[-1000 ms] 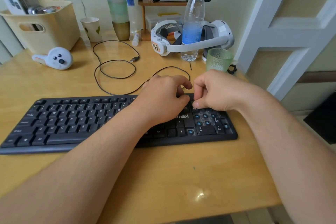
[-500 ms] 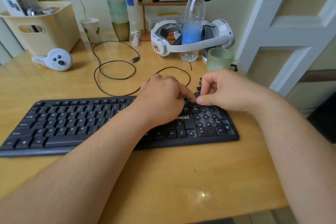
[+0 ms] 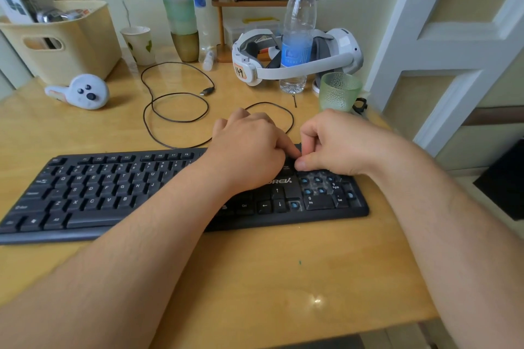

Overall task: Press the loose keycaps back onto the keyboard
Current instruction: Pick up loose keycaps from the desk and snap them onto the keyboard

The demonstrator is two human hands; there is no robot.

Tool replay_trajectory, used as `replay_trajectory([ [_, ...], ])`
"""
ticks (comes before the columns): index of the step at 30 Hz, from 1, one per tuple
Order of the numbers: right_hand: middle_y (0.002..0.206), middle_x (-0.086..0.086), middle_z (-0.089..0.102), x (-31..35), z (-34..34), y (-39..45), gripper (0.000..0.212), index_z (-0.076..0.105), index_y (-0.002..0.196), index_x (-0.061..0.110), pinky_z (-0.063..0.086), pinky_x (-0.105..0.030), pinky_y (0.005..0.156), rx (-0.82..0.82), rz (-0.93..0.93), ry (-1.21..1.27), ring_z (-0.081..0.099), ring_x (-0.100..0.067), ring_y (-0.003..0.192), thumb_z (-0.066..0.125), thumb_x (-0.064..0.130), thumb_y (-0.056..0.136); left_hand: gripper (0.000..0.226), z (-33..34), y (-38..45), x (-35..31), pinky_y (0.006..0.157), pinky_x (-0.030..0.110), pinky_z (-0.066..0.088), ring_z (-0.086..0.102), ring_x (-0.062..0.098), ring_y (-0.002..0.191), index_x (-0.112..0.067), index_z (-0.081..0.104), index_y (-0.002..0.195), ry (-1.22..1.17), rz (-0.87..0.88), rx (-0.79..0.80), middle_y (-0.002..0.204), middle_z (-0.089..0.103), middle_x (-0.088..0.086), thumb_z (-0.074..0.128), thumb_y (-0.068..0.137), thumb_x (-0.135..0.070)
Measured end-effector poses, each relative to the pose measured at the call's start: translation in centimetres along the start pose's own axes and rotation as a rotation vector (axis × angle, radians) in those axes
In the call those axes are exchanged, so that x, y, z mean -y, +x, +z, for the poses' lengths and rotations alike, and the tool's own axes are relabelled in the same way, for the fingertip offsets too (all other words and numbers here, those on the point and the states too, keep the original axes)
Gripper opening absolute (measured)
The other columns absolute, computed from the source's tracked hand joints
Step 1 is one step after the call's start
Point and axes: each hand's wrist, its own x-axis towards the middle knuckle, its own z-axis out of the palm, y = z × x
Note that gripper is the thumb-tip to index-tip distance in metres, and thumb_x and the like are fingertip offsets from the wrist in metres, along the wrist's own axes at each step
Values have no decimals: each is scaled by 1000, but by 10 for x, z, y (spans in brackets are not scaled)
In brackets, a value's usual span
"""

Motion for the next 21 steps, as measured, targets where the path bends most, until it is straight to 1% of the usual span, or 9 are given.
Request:
replay_trajectory([
  [2, 58, 13, 56, -4, 0, 0, 25, 67, 73, 22, 36, -23, 53, 13, -2, 22, 50, -1, 51, 86, 34, 81, 42, 1, -1, 0, 105, 45, 30, 36, 20, 122, -61, 71, 103, -3, 4, -4, 120, 54, -18, 49, 95, -26],
  [4, 54, 13, 55, -12, -2, 0, 25, 67, 71, 22, 39, -25, 56, 0, 0, 111, 47, -1, 47, 86, 34, 82, 43, 1, -1, 1, 103, 44, 30, 36, 19, 121, -59, 71, 102, -27, 9, -3, 119, 55, -19, 48, 94, -23],
  [6, 58, 11, 57, -18, -3, 0, 25, 67, 72, 21, 42, -28, 58, -53, 16, 154, 50, -6, 52, 85, 34, 82, 45, 1, -2, 3, 103, 43, 29, 36, 19, 121, -57, 72, 97, -63, 8, -25, 118, 55, -20, 48, 92, -19],
  [8, 61, 10, 59, -20, -2, 0, 26, 67, 73, 20, 41, -28, 59, -92, 33, 140, 52, -8, 57, 85, 35, 83, 44, 0, -1, 4, 102, 41, 29, 37, 19, 120, -54, 72, 94, -93, 0, -64, 118, 57, -20, 50, 90, -16],
  [11, 57, 12, 60, -14, 2, -1, 27, 67, 72, 21, 39, -26, 57, -59, 42, 109, 53, -4, 56, 86, 37, 81, 43, 1, -1, 4, 99, 40, 29, 37, 18, 119, -52, 73, 94, -96, 0, -85, 118, 59, -20, 51, 90, -16],
  [13, 63, 10, 61, -10, 4, -1, 27, 66, 72, 20, 39, -26, 57, -58, 61, 83, 56, -8, 61, 86, 36, 81, 42, 2, 0, 2, 99, 42, 31, 38, 20, 118, -52, 74, 95, -87, 8, -74, 118, 60, -20, 51, 89, -17],
  [16, 73, 7, 63, -2, 7, 2, 27, 64, 71, 20, 40, -27, 58, -102, 51, 58, 59, -13, 70, 84, 34, 82, 44, 3, -1, 1, 100, 44, 33, 39, 22, 118, -54, 73, 98, -84, 10, -63, 120, 61, -18, 50, 89, -17],
  [18, 71, 8, 61, 0, 9, 1, 27, 63, 71, 19, 38, -27, 57, -107, 28, 63, 57, -11, 67, 82, 33, 84, 45, 3, -2, 1, 100, 45, 34, 40, 22, 118, -53, 72, 102, -79, 13, -61, 122, 61, -17, 49, 89, -17],
  [21, 61, 10, 55, -7, 4, -2, 28, 62, 71, 20, 36, -27, 56, -107, 2, 93, 50, -7, 58, 84, 33, 84, 43, 3, -2, 2, 103, 45, 33, 40, 22, 119, -51, 72, 102, -108, 0, -82, 120, 62, -17, 52, 89, -16],
])
